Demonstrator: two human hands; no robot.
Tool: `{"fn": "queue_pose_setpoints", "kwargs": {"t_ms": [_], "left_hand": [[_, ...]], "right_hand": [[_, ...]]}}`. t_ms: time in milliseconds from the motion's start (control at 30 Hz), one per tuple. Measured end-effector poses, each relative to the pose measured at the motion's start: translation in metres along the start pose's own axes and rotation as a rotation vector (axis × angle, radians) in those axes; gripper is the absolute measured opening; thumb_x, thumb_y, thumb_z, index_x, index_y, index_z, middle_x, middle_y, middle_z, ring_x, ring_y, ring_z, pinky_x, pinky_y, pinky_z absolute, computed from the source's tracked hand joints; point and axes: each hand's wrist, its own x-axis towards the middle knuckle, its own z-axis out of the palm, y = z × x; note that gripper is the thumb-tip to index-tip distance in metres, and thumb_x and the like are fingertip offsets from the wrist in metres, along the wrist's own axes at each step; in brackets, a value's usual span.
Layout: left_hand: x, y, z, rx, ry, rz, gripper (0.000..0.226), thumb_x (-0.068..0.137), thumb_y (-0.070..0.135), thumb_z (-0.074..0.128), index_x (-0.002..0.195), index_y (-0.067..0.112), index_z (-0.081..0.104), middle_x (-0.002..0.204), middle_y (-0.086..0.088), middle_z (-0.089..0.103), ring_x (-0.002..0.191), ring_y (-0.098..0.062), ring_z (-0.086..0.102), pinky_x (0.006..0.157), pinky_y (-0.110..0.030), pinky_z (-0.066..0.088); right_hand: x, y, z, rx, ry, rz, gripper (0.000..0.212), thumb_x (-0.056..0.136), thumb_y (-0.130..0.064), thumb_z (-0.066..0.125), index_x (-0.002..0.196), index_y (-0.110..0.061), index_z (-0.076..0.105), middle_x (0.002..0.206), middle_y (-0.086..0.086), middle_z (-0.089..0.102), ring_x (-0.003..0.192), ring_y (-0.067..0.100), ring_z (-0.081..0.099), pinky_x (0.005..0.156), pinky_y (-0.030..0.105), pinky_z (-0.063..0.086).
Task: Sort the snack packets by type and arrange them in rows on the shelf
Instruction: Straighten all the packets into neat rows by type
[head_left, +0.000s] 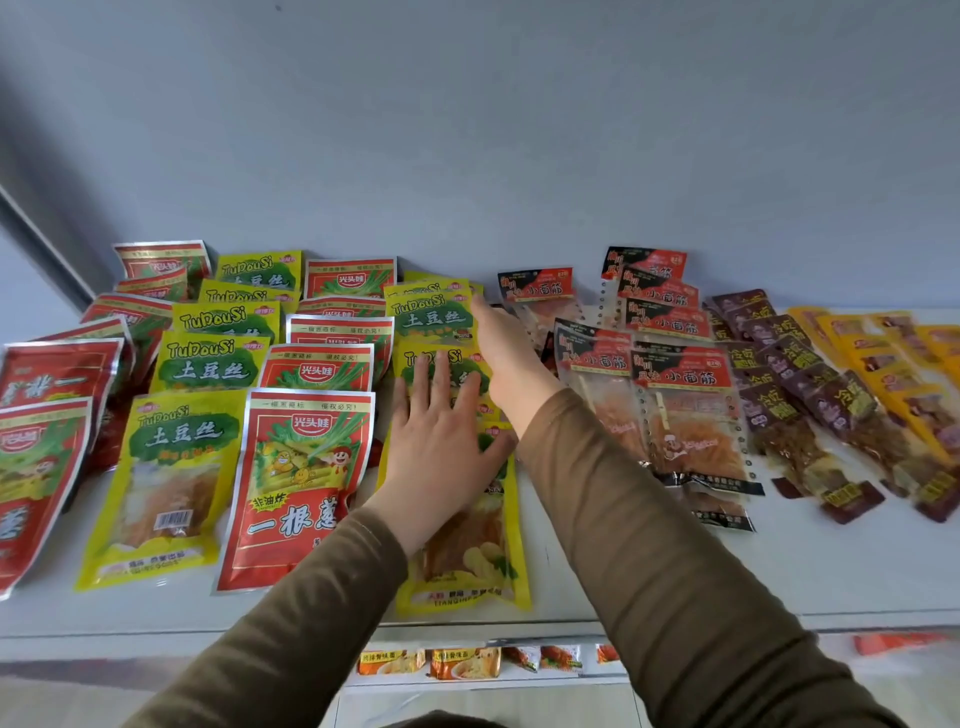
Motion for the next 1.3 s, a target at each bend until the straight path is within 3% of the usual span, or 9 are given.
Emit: {"fn": "queue_pose_setpoints", "kwargs": {"t_ms": [33,67,100,200,467,767,1067,1233,1300], "left_hand": [[0.001,0.001,0.001,0.006,-0.015,-0.003,0.08,0.095,0.066,0.032,0.162,0.026,0.015,0.171,-0.013,-0.009,0.157,-0.033,-0.016,0.126,-0.054,-0.006],[0.002,0.002,0.001,0.008,-0.021,-0.006,0.08,0.095,0.067,0.031,0.162,0.027,0.013,0.171,-0.012,-0.008,0.157,-0.032,-0.015,0.127,-0.054,-0.004],[0.002,0.002,0.002,0.006,-0.023,-0.008,0.08,0.096,0.067,0.03,0.162,0.027,0.012,0.172,-0.011,-0.008,0.157,-0.032,-0.015,0.127,-0.055,-0.004],[0.001,0.001,0.003,0.007,-0.012,-0.016,0.08,0.097,0.07,0.03,0.162,0.028,0.011,0.172,-0.011,-0.008,0.157,-0.031,-0.014,0.126,-0.054,-0.003],[0.003,0.001,0.008,0.003,0.015,-0.009,0.079,0.098,0.07,0.03,0.162,0.028,0.012,0.172,-0.01,-0.006,0.158,-0.03,-0.013,0.125,-0.054,-0.003],[0.01,0.013,0.001,-0.087,-0.006,0.018,0.082,0.096,0.067,0.038,0.163,0.03,0.008,0.172,-0.004,-0.011,0.156,-0.025,-0.022,0.122,-0.057,-0.011],[0.022,0.003,0.001,-0.104,0.004,-0.021,0.079,0.099,0.063,0.038,0.163,0.029,0.006,0.172,-0.002,-0.012,0.156,-0.023,-0.022,0.123,-0.058,-0.007],[0.014,0.004,-0.018,-0.061,0.077,-0.032,0.072,0.103,0.064,0.024,0.164,0.025,0.015,0.172,-0.006,-0.005,0.157,-0.025,-0.017,0.125,-0.052,-0.012],[0.0,0.001,-0.03,-0.101,0.147,0.01,0.064,0.107,0.055,0.022,0.163,0.023,0.022,0.172,-0.006,0.001,0.158,-0.023,-0.012,0.127,-0.044,-0.01]], "right_hand": [[0.004,-0.002,0.0,0.009,0.023,-0.01,0.048,0.107,-0.04,0.039,0.141,-0.007,0.051,0.111,-0.005,0.057,0.119,0.015,0.024,0.084,0.035,0.045],[0.007,-0.005,-0.001,0.014,0.044,-0.018,0.045,0.107,-0.037,0.04,0.139,-0.007,0.051,0.108,0.001,0.059,0.081,0.012,0.033,0.074,0.033,0.042],[0.009,-0.008,-0.001,0.019,0.054,-0.013,0.047,0.107,-0.036,0.041,0.142,-0.006,0.048,0.117,0.005,0.058,0.097,0.019,0.055,0.075,0.031,0.041],[0.015,-0.016,0.003,0.062,0.038,0.06,0.051,0.105,-0.031,0.049,0.148,-0.005,0.041,0.145,0.008,0.048,0.121,0.023,0.048,0.092,0.034,0.038],[0.037,-0.027,0.006,-0.189,-0.076,0.003,0.053,0.106,-0.028,0.05,0.148,0.003,0.04,0.157,0.018,0.039,0.143,0.03,0.04,0.11,0.035,0.036],[0.056,-0.024,0.002,-0.466,0.17,-0.376,0.039,0.107,-0.02,0.041,0.142,-0.004,0.046,0.141,0.016,0.056,0.13,0.034,0.054,0.102,0.041,0.044],[0.063,-0.021,0.003,-0.188,-0.039,-0.098,0.041,0.1,-0.001,0.046,0.141,-0.001,0.046,0.12,0.008,0.05,0.104,0.021,0.045,0.077,0.026,0.033],[0.048,-0.042,-0.013,-0.113,-0.082,-0.12,0.01,0.104,-0.012,0.048,0.103,-0.012,0.058,0.114,0.012,0.058,0.107,0.024,0.054,0.078,0.028,0.038],[0.032,-0.047,-0.027,-0.048,-0.123,-0.157,0.019,0.105,-0.011,0.046,0.118,-0.012,0.06,0.127,0.014,0.06,0.118,0.026,0.055,0.096,0.034,0.046]]}}
